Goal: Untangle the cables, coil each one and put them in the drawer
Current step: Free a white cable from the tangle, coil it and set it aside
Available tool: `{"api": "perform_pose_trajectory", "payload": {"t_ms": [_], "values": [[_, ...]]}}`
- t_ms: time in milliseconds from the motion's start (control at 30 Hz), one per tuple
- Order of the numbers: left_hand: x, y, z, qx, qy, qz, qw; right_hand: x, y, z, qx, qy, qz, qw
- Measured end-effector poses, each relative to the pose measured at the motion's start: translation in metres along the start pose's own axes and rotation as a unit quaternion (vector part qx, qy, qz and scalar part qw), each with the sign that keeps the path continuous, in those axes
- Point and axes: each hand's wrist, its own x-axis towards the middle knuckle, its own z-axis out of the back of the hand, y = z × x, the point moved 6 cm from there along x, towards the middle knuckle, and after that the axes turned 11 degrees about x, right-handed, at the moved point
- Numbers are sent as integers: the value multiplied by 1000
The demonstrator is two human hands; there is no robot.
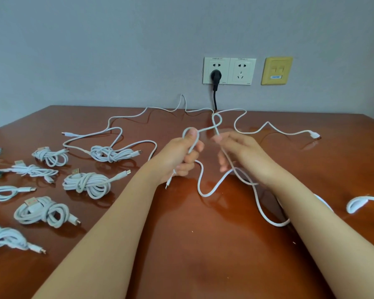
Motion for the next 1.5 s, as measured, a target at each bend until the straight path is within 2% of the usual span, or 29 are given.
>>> {"api": "perform_pose_trajectory", "payload": {"t_ms": [100, 167, 333, 500, 600, 833, 900, 967, 1000, 1067, 1133, 1267, 1400, 1500], "values": [[-3, -2, -20, 50, 71, 16, 996, 1, 0, -7, 152, 6, -54, 987], [-5, -2, -24, 55, 97, 24, 993, 0, -3, -2, 182, -11, -52, 982], [-8, 1, -25, 32, 150, 50, 987, -2, -4, 5, 197, -47, -46, 978], [-13, 1, -31, 12, 204, 61, 977, -5, -3, 16, 146, -157, -40, 976], [-12, -4, -26, -36, 178, 38, 983, -4, -6, 23, 137, -202, -44, 969], [-4, -7, -3, -172, 58, 0, 983, -4, -10, 35, 174, -258, -43, 949], [-1, -5, 2, -165, 18, 1, 986, -4, -9, 38, 78, -274, -30, 958], [2, -2, 7, -134, -22, 4, 991, -5, 0, 35, -122, -262, -2, 957], [4, -1, 9, -102, -41, 6, 994, -6, 3, 28, -207, -228, 1, 951], [5, 1, 8, -15, -60, 8, 998, -7, 0, 12, -304, -146, -19, 941], [5, 2, 1, 57, -35, 4, 998, -8, -1, 3, -335, -110, -25, 935], [3, 0, -17, 124, 38, 3, 991, -10, 12, 5, -296, -149, 63, 941], [0, -1, -19, 137, 60, 3, 989, -17, 31, 4, -346, -169, 190, 903], [-3, -2, -21, 143, 81, -3, 986, -15, 28, -7, -423, -92, 231, 872]]}}
